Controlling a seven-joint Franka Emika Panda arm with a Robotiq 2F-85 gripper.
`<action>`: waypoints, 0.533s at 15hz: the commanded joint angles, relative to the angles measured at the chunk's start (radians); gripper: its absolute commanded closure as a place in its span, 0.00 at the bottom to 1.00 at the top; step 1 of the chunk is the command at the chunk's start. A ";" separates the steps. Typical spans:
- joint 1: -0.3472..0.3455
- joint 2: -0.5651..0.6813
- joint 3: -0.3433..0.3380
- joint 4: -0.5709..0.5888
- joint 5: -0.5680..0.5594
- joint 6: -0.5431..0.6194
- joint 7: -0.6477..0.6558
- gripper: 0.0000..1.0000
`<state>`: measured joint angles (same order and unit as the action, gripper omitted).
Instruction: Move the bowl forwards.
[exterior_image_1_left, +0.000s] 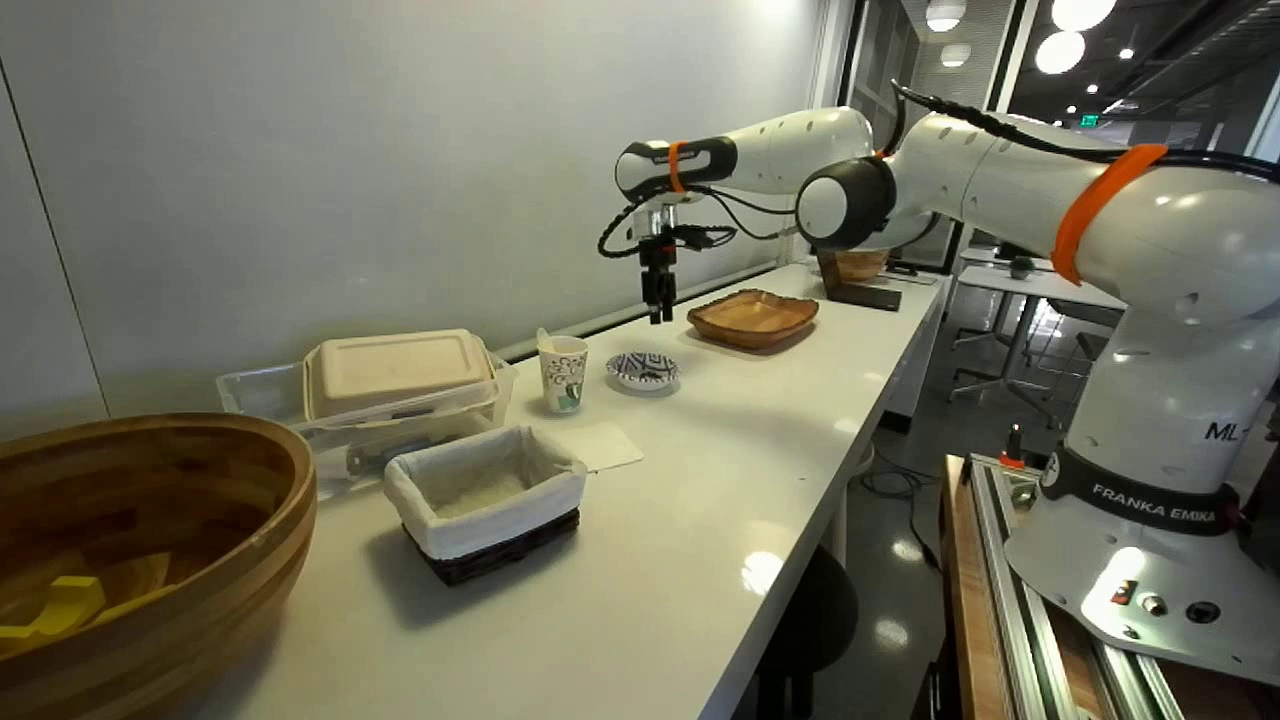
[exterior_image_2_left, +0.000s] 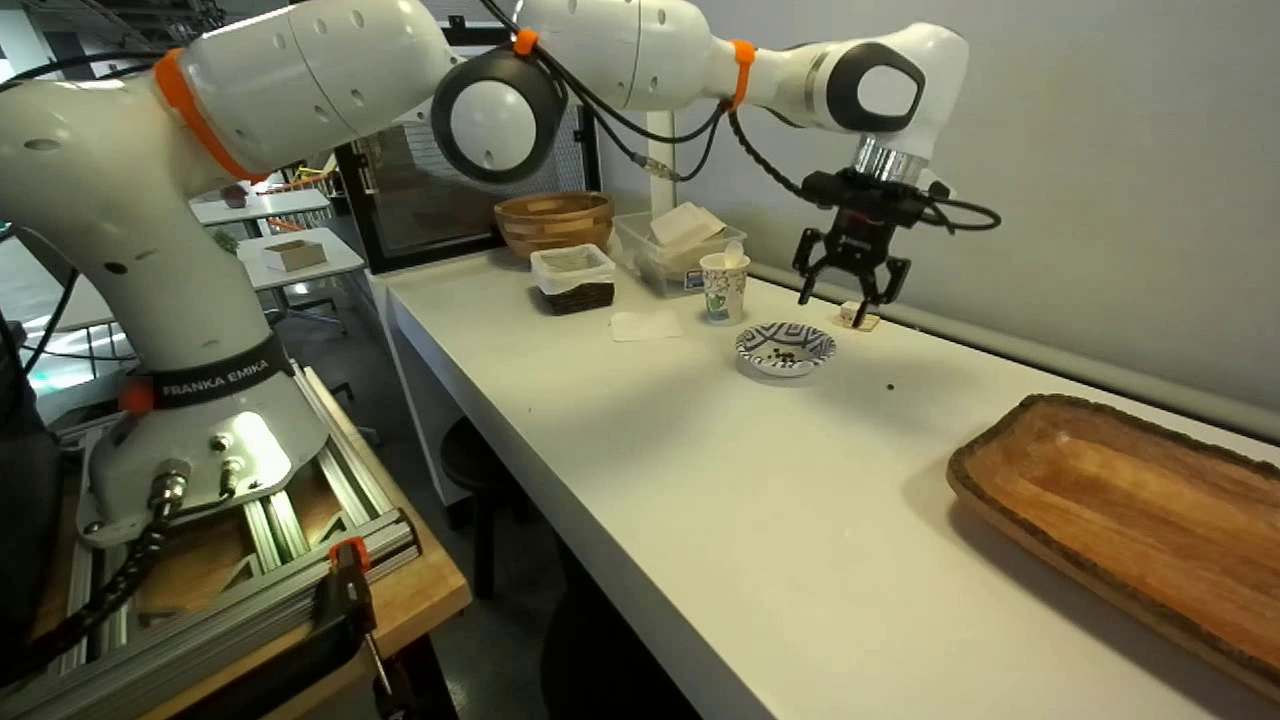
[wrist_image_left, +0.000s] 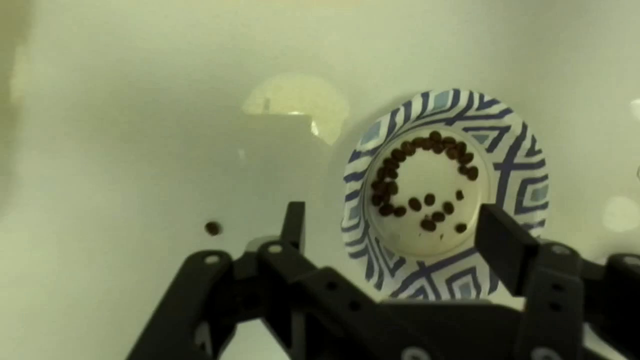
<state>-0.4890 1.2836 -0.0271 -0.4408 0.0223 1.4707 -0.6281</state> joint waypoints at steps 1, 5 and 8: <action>-0.002 -0.067 -0.001 0.003 0.020 0.032 0.167 0.00; 0.001 -0.096 0.013 0.005 0.034 0.034 0.235 0.00; 0.009 -0.111 0.025 0.007 0.052 0.042 0.298 0.00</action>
